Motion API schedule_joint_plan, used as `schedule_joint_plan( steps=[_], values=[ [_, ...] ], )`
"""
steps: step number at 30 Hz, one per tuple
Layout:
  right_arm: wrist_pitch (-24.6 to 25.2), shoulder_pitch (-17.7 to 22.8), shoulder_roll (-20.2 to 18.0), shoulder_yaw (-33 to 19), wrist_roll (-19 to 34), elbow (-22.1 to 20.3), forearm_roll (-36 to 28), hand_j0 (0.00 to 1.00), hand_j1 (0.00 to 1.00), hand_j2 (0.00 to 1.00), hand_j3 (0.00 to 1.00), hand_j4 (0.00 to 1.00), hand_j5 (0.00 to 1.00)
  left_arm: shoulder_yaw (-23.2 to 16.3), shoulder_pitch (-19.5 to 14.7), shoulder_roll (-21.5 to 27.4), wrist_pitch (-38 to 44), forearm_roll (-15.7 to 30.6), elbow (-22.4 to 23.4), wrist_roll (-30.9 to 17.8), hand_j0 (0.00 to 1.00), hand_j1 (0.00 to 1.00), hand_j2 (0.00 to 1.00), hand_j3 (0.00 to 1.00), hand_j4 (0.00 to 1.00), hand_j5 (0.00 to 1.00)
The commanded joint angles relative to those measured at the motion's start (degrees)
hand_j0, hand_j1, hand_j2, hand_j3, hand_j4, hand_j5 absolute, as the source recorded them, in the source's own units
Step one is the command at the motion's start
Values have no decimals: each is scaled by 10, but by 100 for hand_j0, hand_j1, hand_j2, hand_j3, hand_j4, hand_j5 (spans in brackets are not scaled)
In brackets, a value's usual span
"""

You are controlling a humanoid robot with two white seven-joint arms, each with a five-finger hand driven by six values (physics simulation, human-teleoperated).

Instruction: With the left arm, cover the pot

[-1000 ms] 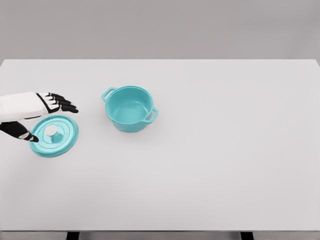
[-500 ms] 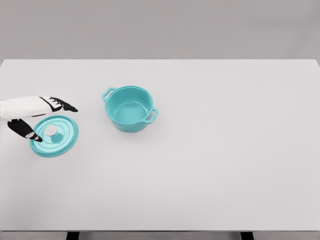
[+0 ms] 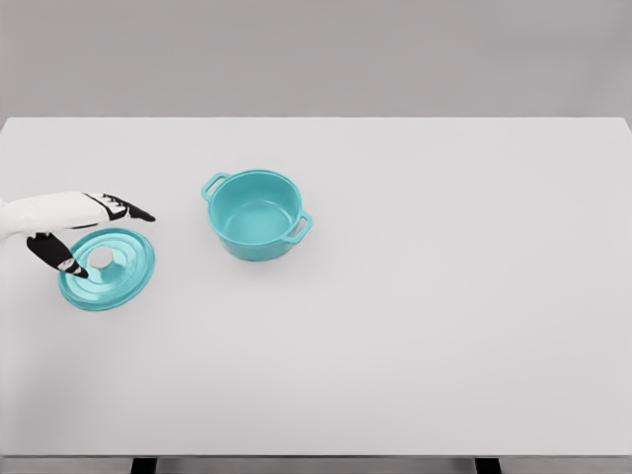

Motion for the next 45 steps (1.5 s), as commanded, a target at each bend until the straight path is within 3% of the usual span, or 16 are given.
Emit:
schedule_joint_plan(
  steps=[1,40,45],
  values=[
    [0,0,0,0,0,0,0,100,100,100,100,100,100,-1,0,0,1,2,4,0,100,100,100,100,100,100],
    [0,0,0,0,0,0,0,100,100,100,100,100,100,-2,-4,-2,1,-11,16,0,100,100,100,100,100,100],
    [0,0,0,0,0,0,0,100,100,100,100,100,100,-5,-4,-2,1,-11,16,0,85,85,85,85,85,85]
  ],
)
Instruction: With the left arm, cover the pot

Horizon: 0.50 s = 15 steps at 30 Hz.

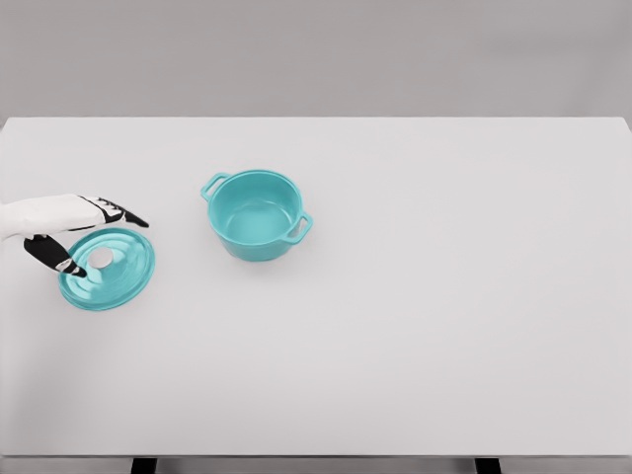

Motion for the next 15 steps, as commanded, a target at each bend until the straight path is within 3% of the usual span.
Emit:
schedule_joint_plan(
  steps=[1,7,10,13,15],
  values=[
    [0,0,0,0,0,0,0,100,100,100,100,100,100,-1,0,0,1,3,0,0,85,85,85,85,85,85],
    [0,0,0,0,0,0,0,100,100,100,100,100,100,-9,4,1,1,2,0,0,85,85,85,85,85,85],
    [0,0,0,0,0,0,0,100,100,100,100,100,100,-10,4,1,1,2,9,0,79,79,79,79,79,79],
    [0,0,0,0,0,0,0,100,100,100,100,100,100,-10,4,2,1,4,11,0,65,65,65,65,65,65],
    [0,0,0,0,0,0,0,100,100,100,100,100,100,-10,4,2,1,4,12,0,60,60,60,60,60,60]
  ],
)
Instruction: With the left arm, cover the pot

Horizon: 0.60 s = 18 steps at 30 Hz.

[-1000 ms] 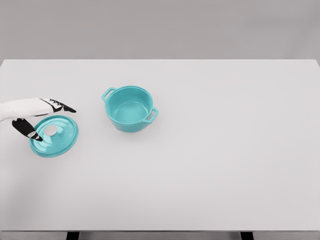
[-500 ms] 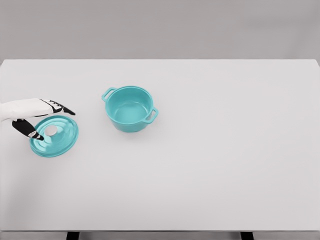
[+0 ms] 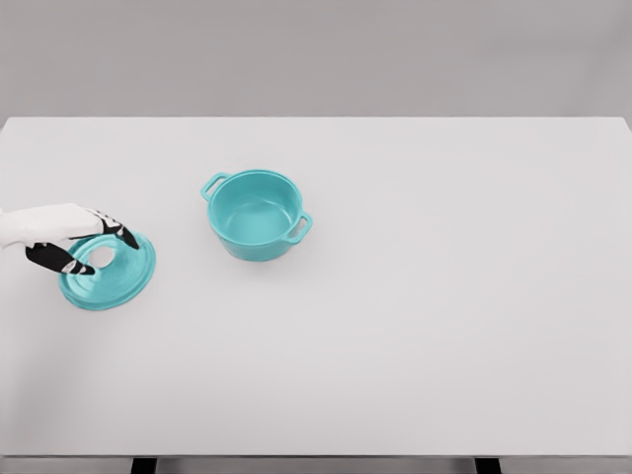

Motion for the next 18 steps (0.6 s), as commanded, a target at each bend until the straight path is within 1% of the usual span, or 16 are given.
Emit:
schedule_joint_plan(
  steps=[1,5,9,11,14,18],
  values=[
    [0,0,0,0,0,0,0,100,100,100,100,100,100,0,0,1,1,4,2,0,60,60,60,60,60,60],
    [0,0,0,0,0,0,0,100,100,100,100,100,100,-11,-1,-1,1,4,7,0,55,55,55,55,55,55],
    [-1,0,0,0,0,0,0,100,100,100,100,100,100,-11,0,0,1,7,4,0,54,54,54,54,54,54],
    [0,0,0,0,0,0,0,100,100,100,100,100,100,-10,-4,0,1,7,-4,0,54,54,54,54,54,54],
    [0,0,0,0,0,0,0,100,100,100,100,100,100,-7,-6,3,1,8,-37,0,54,54,54,54,54,54],
    [0,0,0,0,0,0,0,100,100,100,100,100,100,-8,-30,11,1,11,-58,0,54,54,54,54,54,54]
  ],
)
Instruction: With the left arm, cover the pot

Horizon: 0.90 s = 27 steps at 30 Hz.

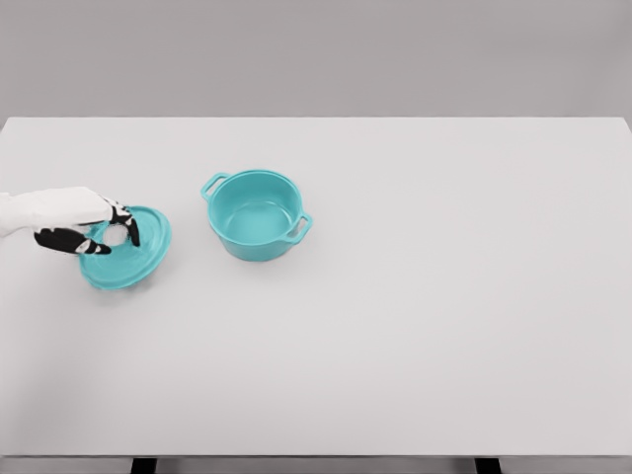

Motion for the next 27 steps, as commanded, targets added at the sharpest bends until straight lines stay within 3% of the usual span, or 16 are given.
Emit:
schedule_joint_plan(
  steps=[1,9,17,27],
  values=[
    [0,0,0,0,0,0,0,100,100,100,100,100,100,0,-1,9,1,5,-20,0,54,54,54,54,54,54],
    [0,0,0,0,0,0,0,100,100,100,100,100,100,-2,-25,25,1,12,-42,0,54,54,54,54,54,54],
    [0,0,0,0,0,0,0,100,100,100,100,100,100,-2,-56,39,1,2,-125,0,54,54,54,54,54,54],
    [0,0,0,0,0,0,0,100,100,100,100,100,100,0,-74,22,1,-55,-148,0,54,54,54,54,54,54]
  ],
)
